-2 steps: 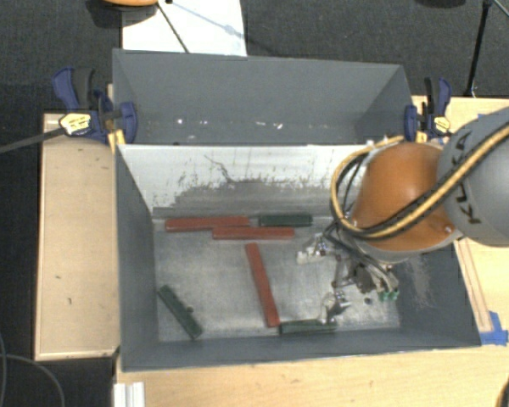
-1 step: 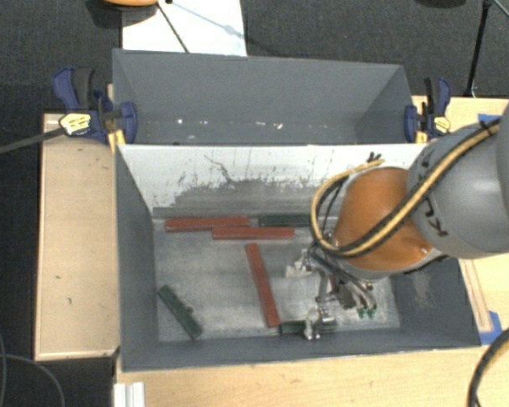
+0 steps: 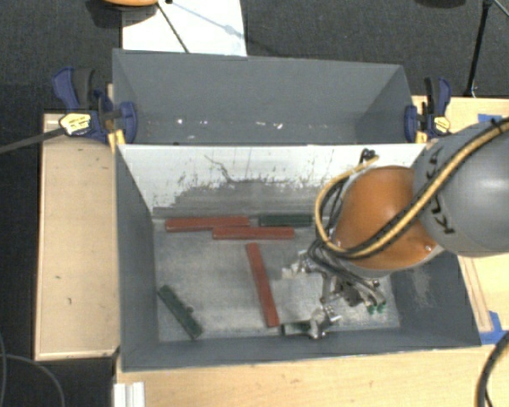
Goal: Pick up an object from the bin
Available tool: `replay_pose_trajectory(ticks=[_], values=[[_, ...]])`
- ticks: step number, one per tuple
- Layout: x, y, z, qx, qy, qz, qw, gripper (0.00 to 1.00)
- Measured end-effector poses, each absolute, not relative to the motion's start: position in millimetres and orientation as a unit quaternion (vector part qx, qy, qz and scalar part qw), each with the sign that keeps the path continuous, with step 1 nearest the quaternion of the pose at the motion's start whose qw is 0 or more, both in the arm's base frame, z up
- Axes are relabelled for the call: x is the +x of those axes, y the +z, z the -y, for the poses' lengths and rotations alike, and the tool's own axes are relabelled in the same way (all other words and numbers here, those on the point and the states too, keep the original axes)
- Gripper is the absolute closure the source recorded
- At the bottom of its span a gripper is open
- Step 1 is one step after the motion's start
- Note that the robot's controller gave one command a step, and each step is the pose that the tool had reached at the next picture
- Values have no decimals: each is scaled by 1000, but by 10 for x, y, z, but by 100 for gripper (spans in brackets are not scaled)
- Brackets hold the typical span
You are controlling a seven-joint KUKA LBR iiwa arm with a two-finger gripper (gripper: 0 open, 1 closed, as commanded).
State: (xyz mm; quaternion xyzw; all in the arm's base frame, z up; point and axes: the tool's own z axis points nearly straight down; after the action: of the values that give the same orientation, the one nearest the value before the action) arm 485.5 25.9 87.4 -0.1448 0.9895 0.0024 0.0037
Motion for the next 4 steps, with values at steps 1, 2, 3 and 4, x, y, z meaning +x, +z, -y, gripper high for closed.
replay_pose_trajectory(ticks=[1,2,3,4], values=[[4814,753,-254,-174,0,-985,7,100],[4814,753,-254,-174,0,-985,7,100],[4886,1978,-241,-208,0,-978,0,100],[4886,1977,-241,-208,0,-978,0,100]])
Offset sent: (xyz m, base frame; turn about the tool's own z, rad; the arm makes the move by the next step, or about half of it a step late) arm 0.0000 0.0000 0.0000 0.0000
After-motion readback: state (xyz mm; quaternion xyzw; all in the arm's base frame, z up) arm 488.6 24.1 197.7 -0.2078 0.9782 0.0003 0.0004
